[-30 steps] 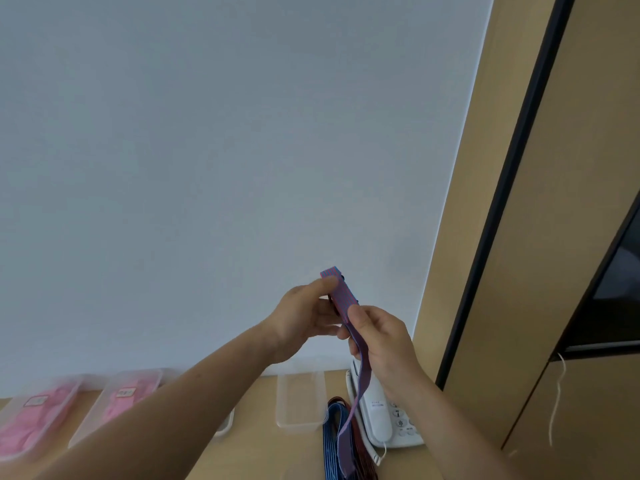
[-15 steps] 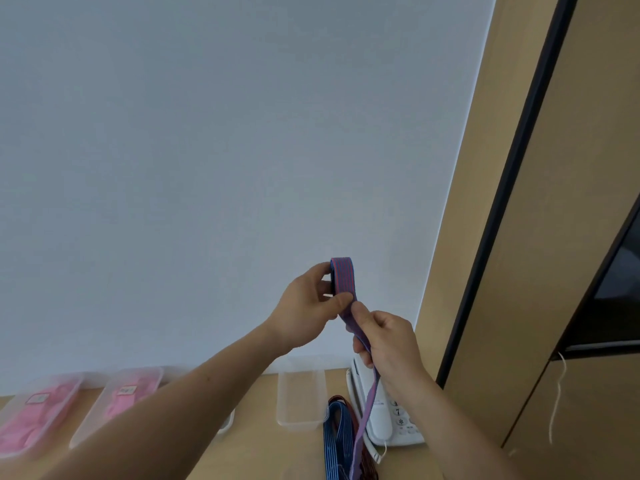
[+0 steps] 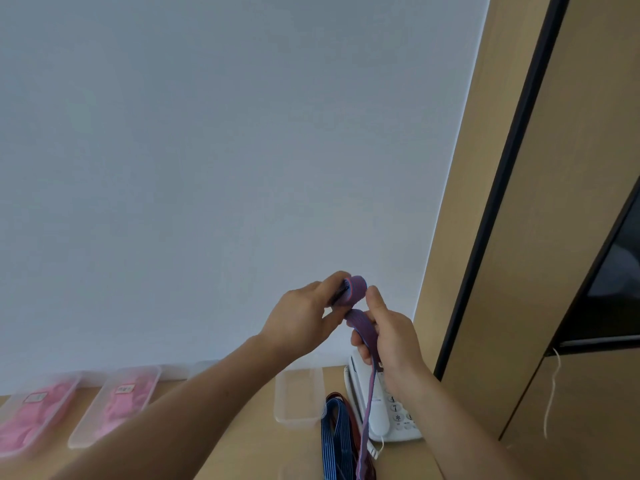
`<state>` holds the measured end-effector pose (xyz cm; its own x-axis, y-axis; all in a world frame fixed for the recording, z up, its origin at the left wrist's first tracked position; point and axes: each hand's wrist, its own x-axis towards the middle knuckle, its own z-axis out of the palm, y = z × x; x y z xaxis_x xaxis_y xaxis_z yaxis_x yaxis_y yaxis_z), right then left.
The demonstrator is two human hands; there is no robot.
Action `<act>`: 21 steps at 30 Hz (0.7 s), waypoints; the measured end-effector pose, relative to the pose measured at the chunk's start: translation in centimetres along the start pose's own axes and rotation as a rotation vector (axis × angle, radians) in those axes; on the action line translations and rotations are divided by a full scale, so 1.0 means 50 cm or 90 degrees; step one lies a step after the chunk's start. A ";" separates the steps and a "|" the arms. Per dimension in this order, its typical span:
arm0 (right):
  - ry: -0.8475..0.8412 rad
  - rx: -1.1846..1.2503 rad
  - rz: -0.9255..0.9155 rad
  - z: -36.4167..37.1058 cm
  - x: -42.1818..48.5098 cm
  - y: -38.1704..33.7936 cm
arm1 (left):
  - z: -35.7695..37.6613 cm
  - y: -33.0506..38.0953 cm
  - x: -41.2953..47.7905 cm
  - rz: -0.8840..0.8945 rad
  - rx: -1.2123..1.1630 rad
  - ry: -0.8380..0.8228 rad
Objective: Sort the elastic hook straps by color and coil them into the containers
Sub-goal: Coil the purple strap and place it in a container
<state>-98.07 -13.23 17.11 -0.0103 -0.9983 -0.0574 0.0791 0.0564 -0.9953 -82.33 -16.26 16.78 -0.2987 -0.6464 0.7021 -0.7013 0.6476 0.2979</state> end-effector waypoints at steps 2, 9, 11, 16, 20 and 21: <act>-0.008 0.009 -0.003 -0.001 -0.003 -0.003 | 0.004 -0.010 -0.003 0.079 0.078 0.011; -0.032 0.006 -0.017 0.005 -0.008 0.001 | -0.002 -0.044 -0.013 0.268 0.215 0.062; -0.050 0.027 0.000 0.007 -0.009 0.004 | -0.003 -0.051 -0.012 0.304 0.235 0.082; -0.036 0.110 0.011 -0.001 0.002 0.000 | -0.004 -0.047 -0.025 0.129 0.051 0.041; -0.039 0.077 -0.042 0.002 -0.002 -0.002 | -0.022 -0.004 -0.002 -0.414 -0.602 -0.073; -0.043 0.073 -0.058 0.005 -0.005 0.001 | -0.028 0.004 0.007 -0.498 -0.711 -0.113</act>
<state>-97.82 -12.99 17.10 0.0447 -0.9981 0.0417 0.1936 -0.0323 -0.9805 -81.66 -15.79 17.97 -0.2082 -0.9770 0.0459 0.1397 0.0167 0.9900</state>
